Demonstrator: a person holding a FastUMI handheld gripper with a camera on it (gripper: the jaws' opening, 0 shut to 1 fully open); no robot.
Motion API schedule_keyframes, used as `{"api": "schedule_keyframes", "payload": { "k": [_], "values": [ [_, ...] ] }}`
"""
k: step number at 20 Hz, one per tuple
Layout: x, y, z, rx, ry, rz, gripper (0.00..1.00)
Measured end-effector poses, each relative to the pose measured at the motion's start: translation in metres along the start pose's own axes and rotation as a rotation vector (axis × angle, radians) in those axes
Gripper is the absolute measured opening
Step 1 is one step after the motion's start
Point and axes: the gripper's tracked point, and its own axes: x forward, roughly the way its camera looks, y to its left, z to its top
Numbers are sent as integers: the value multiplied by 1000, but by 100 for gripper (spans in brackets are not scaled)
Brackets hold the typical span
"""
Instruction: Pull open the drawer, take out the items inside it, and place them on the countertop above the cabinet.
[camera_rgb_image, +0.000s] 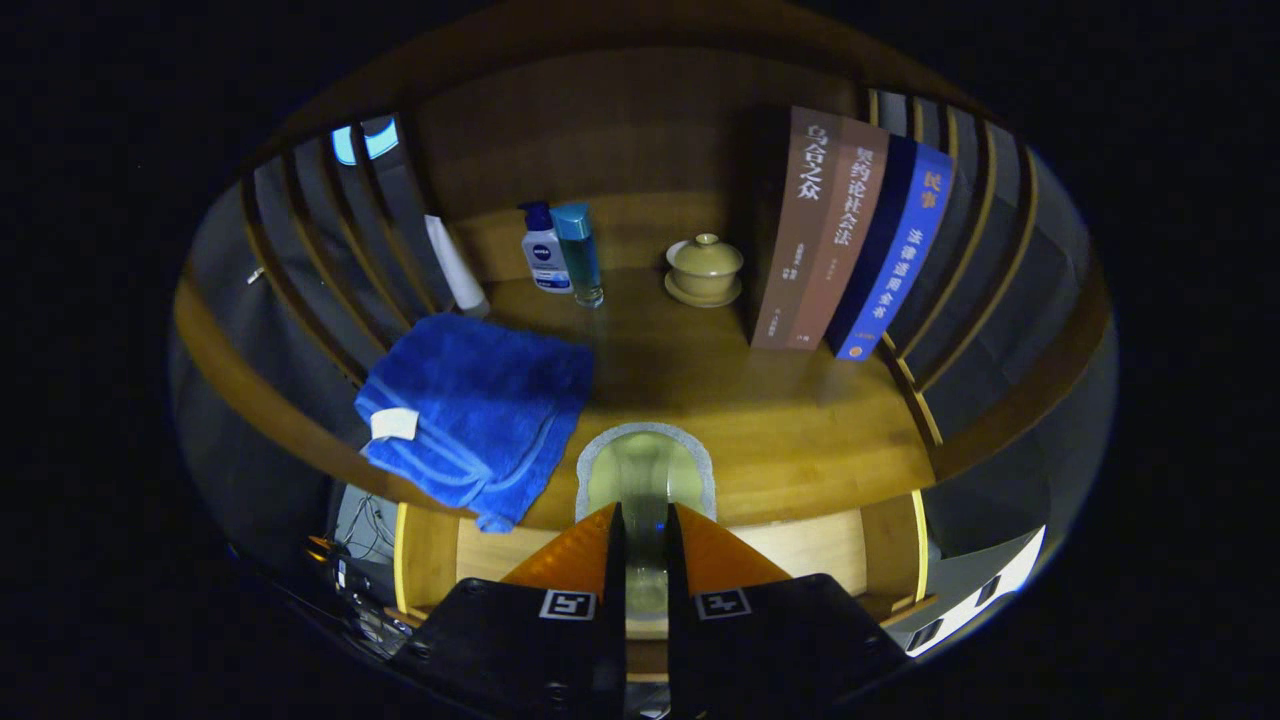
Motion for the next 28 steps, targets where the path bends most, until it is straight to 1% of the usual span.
{"api": "schedule_keyframes", "payload": {
  "k": [3, 8, 14, 16, 18, 21, 25, 28],
  "values": [
    [29, -2, 18, -8, 24, -24, 21],
    [68, -7, 28, -8, 64, -44, 21],
    [82, -17, 28, -2, 83, -55, 21],
    [80, -18, 25, -14, 94, -57, 24],
    [80, -19, 24, -8, 83, -58, 29],
    [74, -19, 27, -20, 51, -54, 59],
    [56, -17, 29, 9, -19, -44, 98],
    [30, -11, 27, 23, -111, -16, 98]
  ]
}}
